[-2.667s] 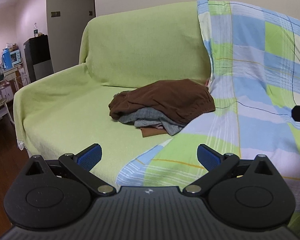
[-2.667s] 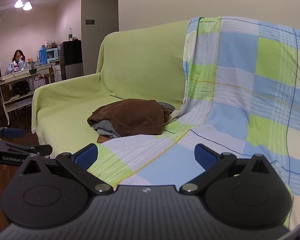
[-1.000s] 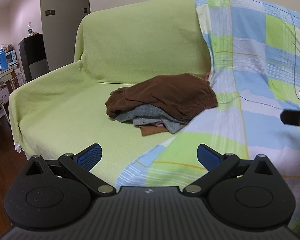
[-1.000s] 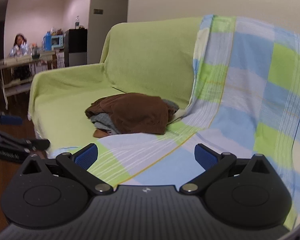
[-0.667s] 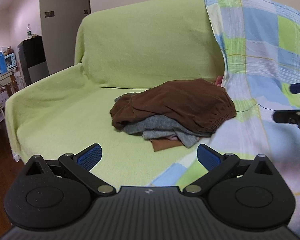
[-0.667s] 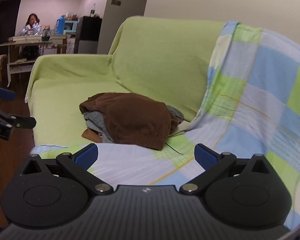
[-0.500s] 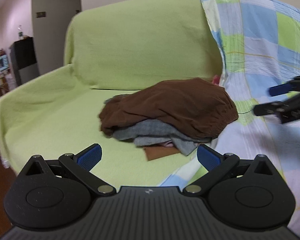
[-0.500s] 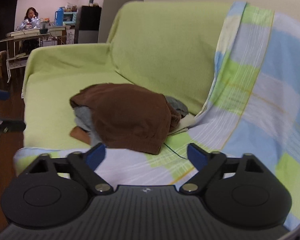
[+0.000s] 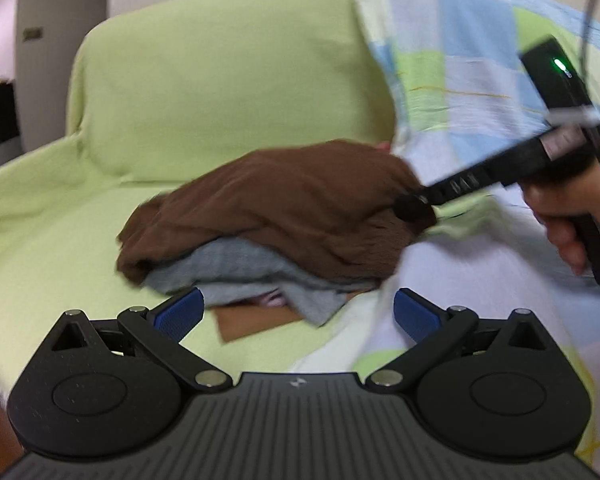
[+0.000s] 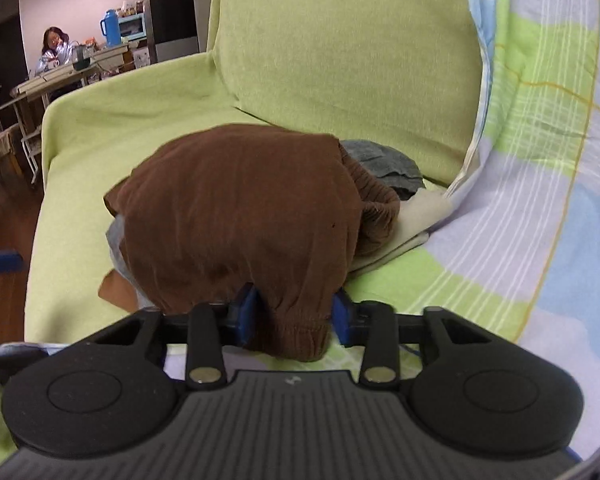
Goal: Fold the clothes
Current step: 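Grasp the brown shorts with the right tool while the left tool grasps them too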
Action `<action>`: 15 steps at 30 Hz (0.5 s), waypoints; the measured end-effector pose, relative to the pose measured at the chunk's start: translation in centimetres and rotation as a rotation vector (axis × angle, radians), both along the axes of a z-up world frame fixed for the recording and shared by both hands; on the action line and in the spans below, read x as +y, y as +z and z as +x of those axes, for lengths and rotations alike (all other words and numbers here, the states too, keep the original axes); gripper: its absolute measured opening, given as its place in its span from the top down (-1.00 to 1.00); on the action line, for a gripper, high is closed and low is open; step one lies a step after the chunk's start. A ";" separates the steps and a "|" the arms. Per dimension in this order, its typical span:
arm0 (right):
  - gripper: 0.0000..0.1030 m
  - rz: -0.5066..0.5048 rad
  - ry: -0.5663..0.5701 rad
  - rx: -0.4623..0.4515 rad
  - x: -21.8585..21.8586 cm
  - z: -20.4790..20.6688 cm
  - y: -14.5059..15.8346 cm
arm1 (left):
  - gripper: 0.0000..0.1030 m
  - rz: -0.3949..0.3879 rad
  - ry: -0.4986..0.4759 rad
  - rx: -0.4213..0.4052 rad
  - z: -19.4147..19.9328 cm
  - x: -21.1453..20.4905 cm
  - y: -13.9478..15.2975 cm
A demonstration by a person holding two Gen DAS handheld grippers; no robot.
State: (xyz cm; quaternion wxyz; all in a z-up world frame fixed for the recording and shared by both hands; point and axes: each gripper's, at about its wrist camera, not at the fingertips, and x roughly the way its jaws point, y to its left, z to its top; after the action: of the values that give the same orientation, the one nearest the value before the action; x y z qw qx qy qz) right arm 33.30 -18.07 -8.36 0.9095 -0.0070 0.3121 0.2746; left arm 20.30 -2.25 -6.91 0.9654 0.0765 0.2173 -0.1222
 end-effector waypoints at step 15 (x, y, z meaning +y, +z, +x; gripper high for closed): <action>0.86 0.112 -0.044 -0.317 -12.5 -16.2 18.5 | -0.98 -0.010 -0.265 -0.168 -10.1 -6.8 8.0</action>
State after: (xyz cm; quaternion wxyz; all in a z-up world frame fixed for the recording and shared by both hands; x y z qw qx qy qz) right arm 17.08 -30.57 10.12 0.9520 0.0071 0.1492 0.2672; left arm 10.22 -9.05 1.10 0.9559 0.1096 0.1234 -0.2431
